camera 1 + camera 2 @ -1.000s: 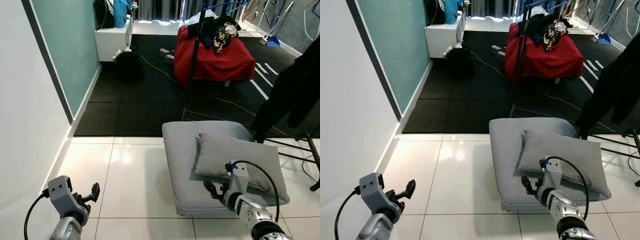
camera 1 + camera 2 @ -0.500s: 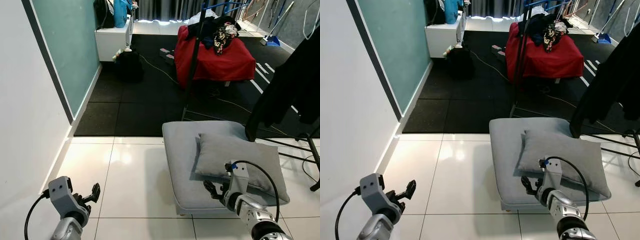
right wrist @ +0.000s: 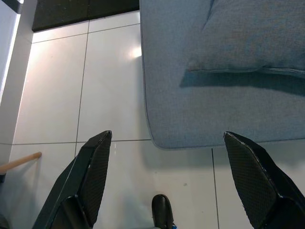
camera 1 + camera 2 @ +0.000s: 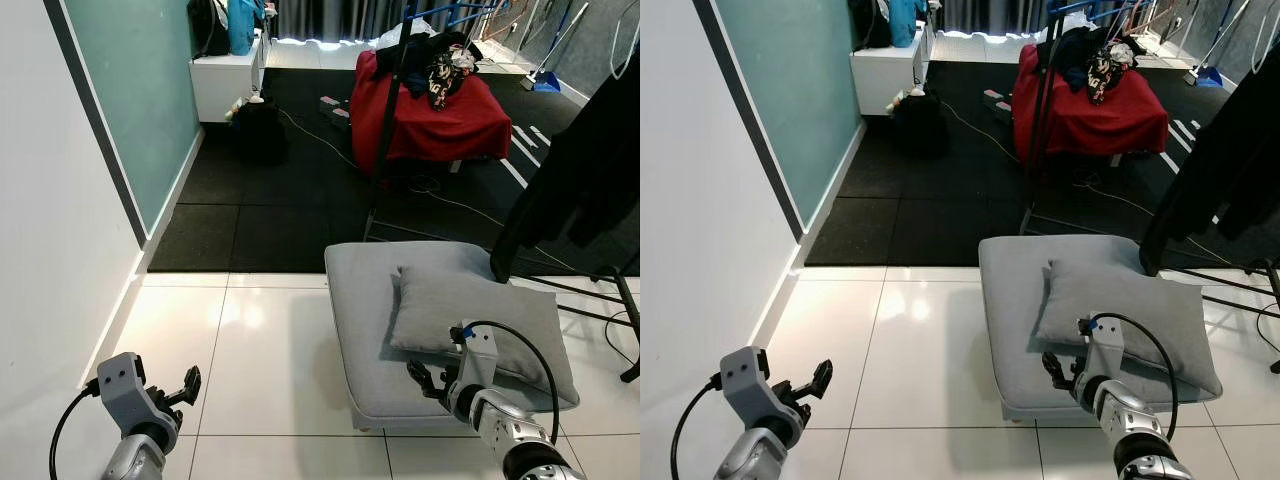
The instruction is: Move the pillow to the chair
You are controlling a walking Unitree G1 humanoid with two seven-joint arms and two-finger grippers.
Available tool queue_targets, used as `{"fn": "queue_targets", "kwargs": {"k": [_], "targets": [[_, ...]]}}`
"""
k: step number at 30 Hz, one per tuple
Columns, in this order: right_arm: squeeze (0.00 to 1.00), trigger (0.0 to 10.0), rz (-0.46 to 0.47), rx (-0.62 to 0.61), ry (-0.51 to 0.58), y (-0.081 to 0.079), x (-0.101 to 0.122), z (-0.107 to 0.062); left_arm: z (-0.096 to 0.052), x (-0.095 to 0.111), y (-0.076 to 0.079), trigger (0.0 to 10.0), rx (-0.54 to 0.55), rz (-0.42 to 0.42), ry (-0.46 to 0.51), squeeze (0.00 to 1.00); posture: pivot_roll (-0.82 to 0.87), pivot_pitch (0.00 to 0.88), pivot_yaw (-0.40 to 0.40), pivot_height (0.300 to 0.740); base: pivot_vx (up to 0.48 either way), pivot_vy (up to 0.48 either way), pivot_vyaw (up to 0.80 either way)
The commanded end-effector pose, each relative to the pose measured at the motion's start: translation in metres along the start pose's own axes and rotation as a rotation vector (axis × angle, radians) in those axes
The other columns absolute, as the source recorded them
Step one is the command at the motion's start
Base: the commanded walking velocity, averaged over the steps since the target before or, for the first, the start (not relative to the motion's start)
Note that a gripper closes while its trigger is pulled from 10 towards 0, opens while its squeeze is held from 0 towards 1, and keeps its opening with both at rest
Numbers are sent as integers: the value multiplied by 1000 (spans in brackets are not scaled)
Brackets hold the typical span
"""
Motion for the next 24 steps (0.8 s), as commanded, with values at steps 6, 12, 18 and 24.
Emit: {"fn": "queue_targets", "kwargs": {"k": [6,12,18,24], "targets": [[0,10000,10,2,9,1,0,-1,-2,1,-2,10000,4,4,10,0,-92,62,-36,740,0,0,0],[0,10000,10,3,7,1,0,-1,-3,2,-2,10000,7,2,13,0,-93,70,-36,740,0,0,0],[0,10000,13,2,7,2,0,-2,-4,1,-2,10000,6,2,13,0,-93,80,-34,740,0,0,0],[0,10000,14,2,7,2,0,-2,-4,1,-3,10000,6,-1,12,0,-94,80,-33,740,0,0,0]]}}
Point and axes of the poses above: a point about 5 cm out from each wrist's last joint towards the gripper, its own z axis pointing out of the wrist towards the gripper, its own x axis along the axis of the wrist's last joint, y = z × x, the point moved 2 cm from there along z, pointing out of the wrist towards the gripper, and after that the axes turned 14 degrees about z, right-handed, at the moved point
